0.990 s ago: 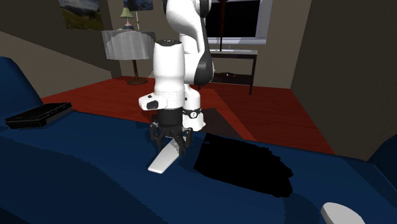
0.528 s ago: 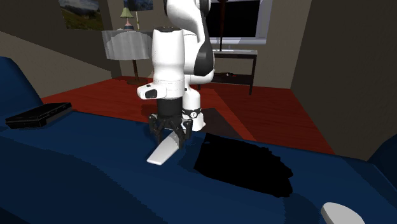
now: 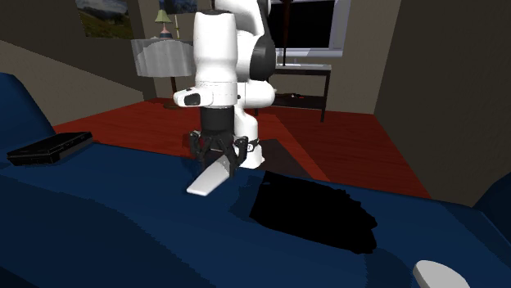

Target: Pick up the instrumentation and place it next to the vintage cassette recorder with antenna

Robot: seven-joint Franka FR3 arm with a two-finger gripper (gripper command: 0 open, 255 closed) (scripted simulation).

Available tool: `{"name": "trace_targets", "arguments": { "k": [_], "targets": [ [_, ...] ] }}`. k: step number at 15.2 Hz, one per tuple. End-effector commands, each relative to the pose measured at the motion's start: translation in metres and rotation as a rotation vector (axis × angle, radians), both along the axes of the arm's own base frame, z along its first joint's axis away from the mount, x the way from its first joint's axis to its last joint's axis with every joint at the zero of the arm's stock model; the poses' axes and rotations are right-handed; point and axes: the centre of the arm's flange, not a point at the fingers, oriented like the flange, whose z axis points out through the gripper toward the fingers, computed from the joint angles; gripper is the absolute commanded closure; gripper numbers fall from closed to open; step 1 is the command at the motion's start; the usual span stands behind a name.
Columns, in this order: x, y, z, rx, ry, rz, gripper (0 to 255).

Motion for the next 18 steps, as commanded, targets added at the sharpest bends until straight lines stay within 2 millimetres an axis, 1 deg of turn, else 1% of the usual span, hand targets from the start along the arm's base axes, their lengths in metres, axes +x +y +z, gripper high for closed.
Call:
{"name": "trace_targets", "arguments": {
  "k": [1, 9, 18],
  "targets": [
    [-0.001, -0.001, 0.011, 0.0, 0.0, 0.0, 255],
    [-0.001, -0.001, 0.053, 0.0, 0.0, 0.0, 255],
    [-0.062, -0.103, 0.058, 0.0, 0.0, 0.0, 255]
  ]
}}
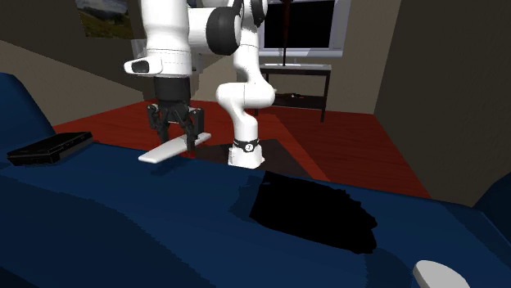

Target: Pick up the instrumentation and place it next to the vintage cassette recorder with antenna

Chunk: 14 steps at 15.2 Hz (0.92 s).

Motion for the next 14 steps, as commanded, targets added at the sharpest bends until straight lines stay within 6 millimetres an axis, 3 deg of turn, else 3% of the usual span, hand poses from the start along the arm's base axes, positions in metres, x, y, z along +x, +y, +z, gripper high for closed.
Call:
{"name": "trace_targets", "arguments": {
  "k": [1, 14],
  "targets": [
    [-0.012, -0.024, 0.001, -0.001, 0.0, 0.002, 255],
    [-0.101, -0.171, 0.008, -0.001, 0.0, 0.002, 255]
  ]
}}
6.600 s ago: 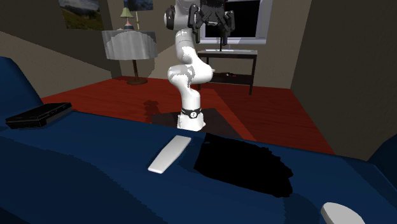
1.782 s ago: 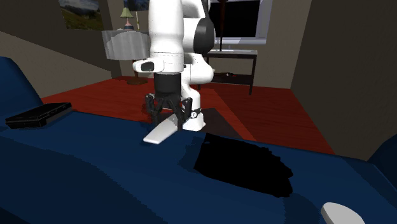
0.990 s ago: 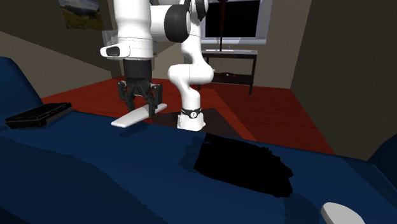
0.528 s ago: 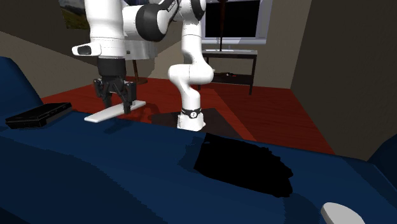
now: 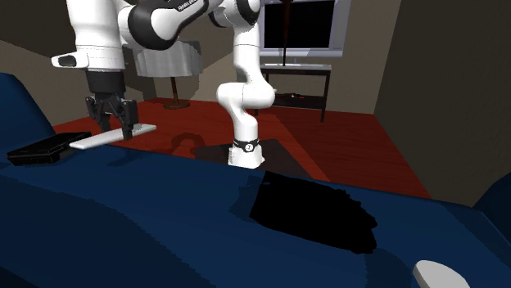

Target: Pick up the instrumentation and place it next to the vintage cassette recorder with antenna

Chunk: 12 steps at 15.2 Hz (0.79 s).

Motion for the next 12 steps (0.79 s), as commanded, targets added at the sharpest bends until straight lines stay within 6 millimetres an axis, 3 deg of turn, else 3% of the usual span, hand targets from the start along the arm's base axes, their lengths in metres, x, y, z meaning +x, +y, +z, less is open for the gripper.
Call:
{"name": "trace_targets", "arguments": {
  "k": [1, 12],
  "targets": [
    [-0.013, -0.022, 0.0, -0.001, 0.0, 0.002, 255],
    [-0.088, -0.146, 0.006, -0.001, 0.0, 0.002, 255]
  ]
}}
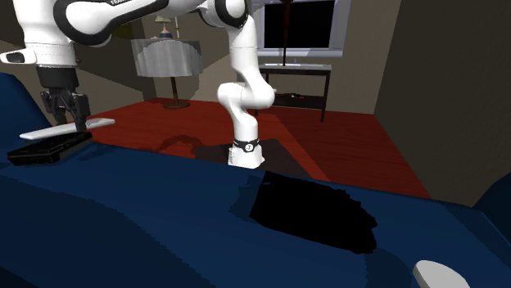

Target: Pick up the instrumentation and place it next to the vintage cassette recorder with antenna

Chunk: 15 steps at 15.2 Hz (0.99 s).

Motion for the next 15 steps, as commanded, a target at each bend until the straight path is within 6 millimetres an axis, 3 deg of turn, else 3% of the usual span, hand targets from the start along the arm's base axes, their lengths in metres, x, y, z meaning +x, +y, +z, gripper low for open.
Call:
{"name": "trace_targets", "arguments": {
  "k": [1, 15],
  "targets": [
    [-0.009, -0.012, 0.001, 0.0, -0.001, 0.003, 255],
    [-0.009, -0.012, -0.073, 0.0, -0.001, 0.003, 255]
  ]
}}
